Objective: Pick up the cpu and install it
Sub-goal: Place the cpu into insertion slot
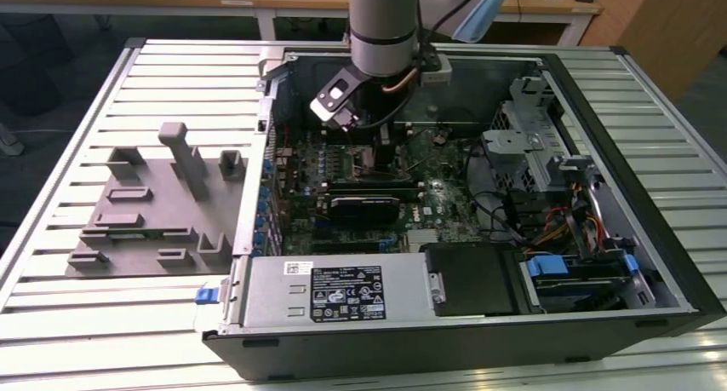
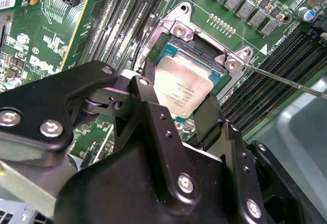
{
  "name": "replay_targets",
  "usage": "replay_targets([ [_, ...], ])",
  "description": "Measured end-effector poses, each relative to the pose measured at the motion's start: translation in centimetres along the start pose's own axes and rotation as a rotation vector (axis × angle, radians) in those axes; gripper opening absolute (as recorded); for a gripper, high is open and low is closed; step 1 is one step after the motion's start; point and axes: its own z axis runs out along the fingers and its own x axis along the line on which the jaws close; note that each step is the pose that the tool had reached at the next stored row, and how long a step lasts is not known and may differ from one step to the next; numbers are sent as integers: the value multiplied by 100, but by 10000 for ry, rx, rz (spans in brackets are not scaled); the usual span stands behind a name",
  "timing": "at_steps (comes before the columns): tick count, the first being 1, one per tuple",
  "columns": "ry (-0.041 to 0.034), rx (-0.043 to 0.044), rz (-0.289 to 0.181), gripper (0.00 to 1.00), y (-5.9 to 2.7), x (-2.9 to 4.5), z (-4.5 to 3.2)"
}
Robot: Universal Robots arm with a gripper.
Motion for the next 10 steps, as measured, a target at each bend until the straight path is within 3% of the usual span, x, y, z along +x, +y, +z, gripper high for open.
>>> replay_targets([
  [10, -6, 5, 153, 54, -5, 4, 61],
])
